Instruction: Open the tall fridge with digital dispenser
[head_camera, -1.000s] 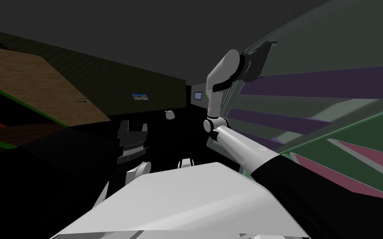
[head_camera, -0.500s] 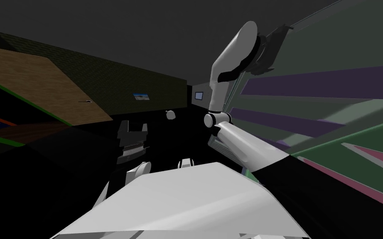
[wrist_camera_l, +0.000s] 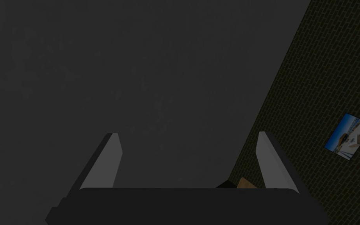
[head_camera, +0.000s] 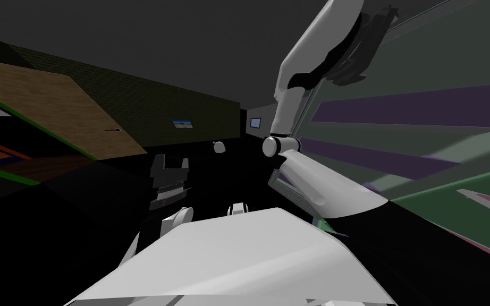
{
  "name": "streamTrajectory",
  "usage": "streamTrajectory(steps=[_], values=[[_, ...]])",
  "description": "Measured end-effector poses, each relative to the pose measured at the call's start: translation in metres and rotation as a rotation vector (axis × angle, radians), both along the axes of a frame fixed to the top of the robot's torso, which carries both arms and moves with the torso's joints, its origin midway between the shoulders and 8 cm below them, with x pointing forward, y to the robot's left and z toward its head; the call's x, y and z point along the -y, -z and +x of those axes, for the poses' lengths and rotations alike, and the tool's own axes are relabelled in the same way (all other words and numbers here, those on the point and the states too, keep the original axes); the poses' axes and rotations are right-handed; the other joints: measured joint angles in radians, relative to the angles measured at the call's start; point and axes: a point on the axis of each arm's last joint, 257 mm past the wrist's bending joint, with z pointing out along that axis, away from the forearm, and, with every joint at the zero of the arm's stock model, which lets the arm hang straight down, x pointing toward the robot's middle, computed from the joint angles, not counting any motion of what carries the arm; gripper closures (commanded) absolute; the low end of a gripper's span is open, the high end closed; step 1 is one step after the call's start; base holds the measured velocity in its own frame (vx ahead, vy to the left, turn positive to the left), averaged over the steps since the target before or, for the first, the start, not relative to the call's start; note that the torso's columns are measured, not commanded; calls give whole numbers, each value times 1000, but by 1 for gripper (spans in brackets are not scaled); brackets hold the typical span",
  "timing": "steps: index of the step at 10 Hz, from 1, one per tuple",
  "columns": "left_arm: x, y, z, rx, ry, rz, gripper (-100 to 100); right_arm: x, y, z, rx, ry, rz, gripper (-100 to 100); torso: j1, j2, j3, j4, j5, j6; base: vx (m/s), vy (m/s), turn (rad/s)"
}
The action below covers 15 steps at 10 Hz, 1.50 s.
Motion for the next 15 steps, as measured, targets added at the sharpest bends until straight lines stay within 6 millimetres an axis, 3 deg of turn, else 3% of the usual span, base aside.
streamTrajectory(steps=[15], values=[[0, 0, 0, 0, 0, 0, 0, 48, -84, -48, 5, -100, 62, -100, 0, 0, 0, 0, 0, 0, 33, 6, 29]])
